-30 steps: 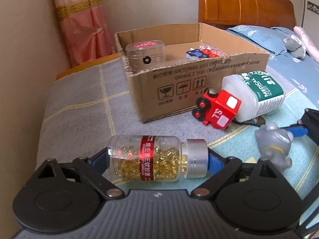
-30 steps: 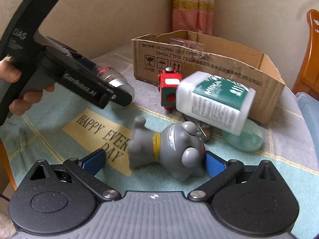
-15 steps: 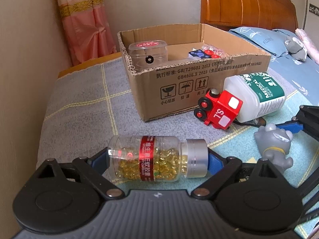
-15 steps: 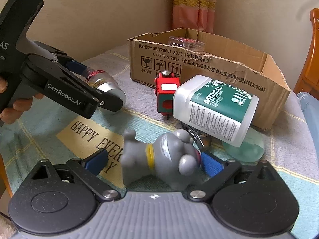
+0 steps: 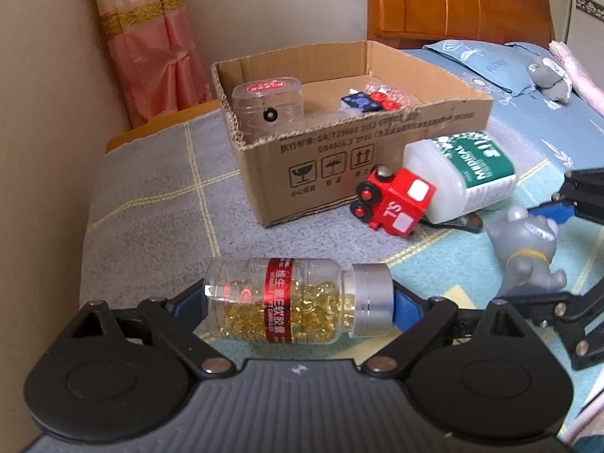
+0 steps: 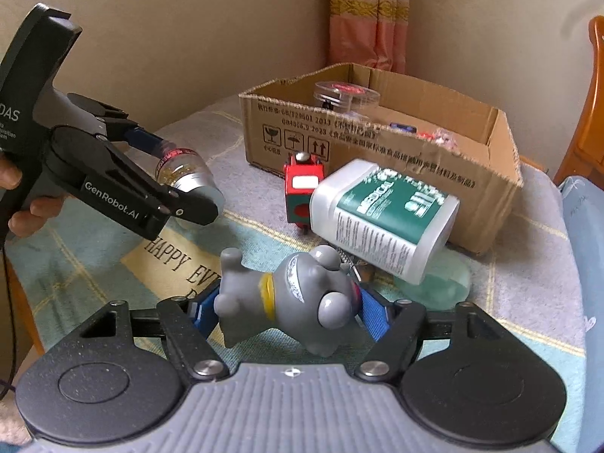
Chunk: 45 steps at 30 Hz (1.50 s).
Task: Organize rigid objects
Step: 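Carry the bottle and grey dog into the cardboard box and open both tools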
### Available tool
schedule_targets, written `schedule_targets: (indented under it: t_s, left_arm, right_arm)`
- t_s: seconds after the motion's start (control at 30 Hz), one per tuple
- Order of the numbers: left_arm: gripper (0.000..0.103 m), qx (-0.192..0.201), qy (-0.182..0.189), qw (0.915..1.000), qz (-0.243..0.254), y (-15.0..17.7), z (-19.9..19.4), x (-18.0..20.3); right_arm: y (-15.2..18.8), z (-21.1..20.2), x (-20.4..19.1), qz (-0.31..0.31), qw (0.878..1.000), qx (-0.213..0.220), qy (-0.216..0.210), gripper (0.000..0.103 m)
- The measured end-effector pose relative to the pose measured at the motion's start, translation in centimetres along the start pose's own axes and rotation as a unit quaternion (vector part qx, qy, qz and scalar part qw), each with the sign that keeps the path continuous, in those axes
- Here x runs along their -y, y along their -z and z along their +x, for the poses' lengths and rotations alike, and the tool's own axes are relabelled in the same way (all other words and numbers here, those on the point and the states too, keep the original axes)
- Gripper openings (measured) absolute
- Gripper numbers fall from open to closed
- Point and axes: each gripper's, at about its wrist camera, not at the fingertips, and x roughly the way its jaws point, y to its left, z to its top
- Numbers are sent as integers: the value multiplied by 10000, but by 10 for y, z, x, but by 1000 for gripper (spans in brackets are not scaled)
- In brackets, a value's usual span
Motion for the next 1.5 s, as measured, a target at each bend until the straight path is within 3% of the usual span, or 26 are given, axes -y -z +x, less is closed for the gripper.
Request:
schedule_targets:
  t_s: [0.33,0.6,0.87,1.1,1.23,1.5]
  left_arm:
    - [94,211,63,9997,142,-38,-36,5]
    - [94,507,141,9984,227,-93,-45,7]
    - [94,523,141,9973,498,-151,-19,12]
    - [94,324,228,9980,488,-185,18,18]
    - [94,200,262,9983,479,-197,38,22]
    - [94,52,362,9985,409,-212,63,26]
  right_arm:
    - [-28,-49,21,-375,9988,324,-66,78]
    - [-65,-62,51,-548,9955,744,230,78]
    - [-94,-49,82,-518,9937,882,459,78]
    - [-108,-29,109,-280,9946,924,383,79]
    - [-109,-18,116,-184,9950,878,432,99]
    - [-92,-19,114,-174,9957,816,402,102]
